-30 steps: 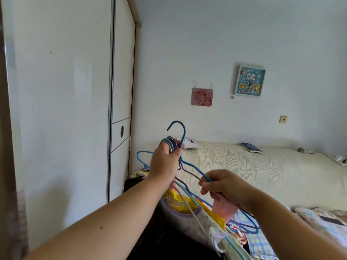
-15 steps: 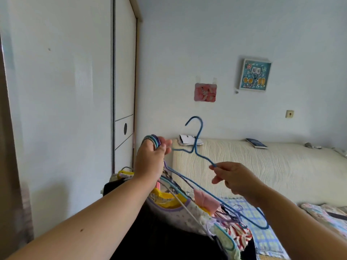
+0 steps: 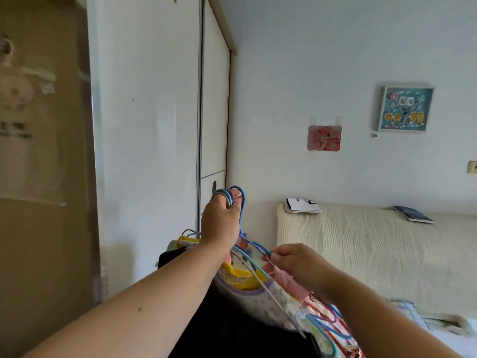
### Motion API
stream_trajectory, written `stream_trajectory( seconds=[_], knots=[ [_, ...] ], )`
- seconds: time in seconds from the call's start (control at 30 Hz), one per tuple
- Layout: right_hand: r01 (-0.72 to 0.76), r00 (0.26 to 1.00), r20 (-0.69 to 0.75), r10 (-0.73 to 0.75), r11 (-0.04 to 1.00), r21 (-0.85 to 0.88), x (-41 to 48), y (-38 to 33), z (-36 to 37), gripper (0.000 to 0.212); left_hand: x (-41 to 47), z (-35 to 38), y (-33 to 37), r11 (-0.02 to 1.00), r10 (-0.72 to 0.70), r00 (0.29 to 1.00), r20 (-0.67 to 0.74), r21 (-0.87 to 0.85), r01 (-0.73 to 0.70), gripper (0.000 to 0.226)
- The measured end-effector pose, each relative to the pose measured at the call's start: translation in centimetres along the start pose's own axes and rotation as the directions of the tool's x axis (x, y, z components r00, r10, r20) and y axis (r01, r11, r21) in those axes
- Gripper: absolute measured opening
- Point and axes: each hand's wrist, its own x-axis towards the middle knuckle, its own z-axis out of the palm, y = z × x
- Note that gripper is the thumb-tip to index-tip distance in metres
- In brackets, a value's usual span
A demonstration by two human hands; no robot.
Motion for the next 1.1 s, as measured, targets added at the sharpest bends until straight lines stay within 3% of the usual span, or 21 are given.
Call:
stream_trajectory(
  seconds=[0.13,0.23,0.3,0.33,0.37,0.43,0.5,0.53,0.63,0.7,0.87,1.1],
  knots=[
    [0.04,0.992,0.109,-0.057,0.987,0.158,-0.2,-0.8,0.0,0.021,-0.8,-1.3,1.3,0.996,-0.037,0.999,-0.014,-0.077,0.036,0.014],
    [0.095,0.983,0.137,-0.123,0.976,0.198,-0.4,-2.3,0.0,0.021,-1.1,-2.5,2.8,1.0,-0.018,0.992,-0.125,-0.005,0.017,0.006],
    [0.214,0.963,0.161,-0.217,0.976,0.035,-0.6,-3.7,-0.2,0.039,-1.0,-3.5,4.1,1.0,-0.002,0.976,-0.219,0.021,0.007,0.012],
    [0.298,0.944,0.177,-0.278,0.95,-0.097,-0.7,-4.5,-0.1,0.066,-0.9,-4.2,4.8,0.999,0.002,0.966,-0.259,0.033,0.007,0.016],
    [0.384,0.919,0.198,-0.34,0.887,-0.258,-0.8,-5.3,0.0,0.087,-0.7,-4.9,5.5,0.999,0.003,0.956,-0.294,0.046,0.011,0.019],
    [0.537,0.841,0.262,-0.473,0.675,-0.506,-0.8,-6.9,0.8,0.098,0.0,-6.6,7.0,0.998,0.006,0.934,-0.356,0.063,0.018,0.02],
    [0.606,0.772,0.259,-0.581,0.547,-0.577,-0.5,-8.5,1.4,0.092,0.6,-8.6,8.5,1.0,0.021,0.927,-0.375,0.005,-0.021,0.013],
    [0.623,0.754,0.239,-0.611,0.553,-0.553,-0.2,-9.3,1.6,0.09,0.9,-9.4,9.2,0.998,0.03,0.931,-0.364,-0.043,-0.049,0.012],
    [0.655,0.755,0.176,-0.632,0.71,-0.26,0.1,-12.2,2.4,0.084,1.8,-12.8,10.7,0.992,0.09,0.936,-0.339,-0.048,-0.113,0.016],
    [0.683,0.728,0.184,-0.66,0.723,-0.105,0.0,-14.2,3.4,0.074,2.3,-15.4,11.2,0.991,0.116,0.937,-0.328,-0.031,-0.134,0.016],
    [0.795,0.607,0.193,-0.771,0.591,-0.137,0.2,-19.3,6.3,0.054,3.6,-21.3,11.6,0.986,0.135,0.917,-0.375,-0.037,-0.16,0.02],
    [0.8,0.6,0.18,-0.78,0.58,-0.154,4.5,-25.8,11.1,0.056,8.8,-27.6,10.4,0.983,0.178,0.901,-0.396,0.031,-0.181,0.019]
  ],
)
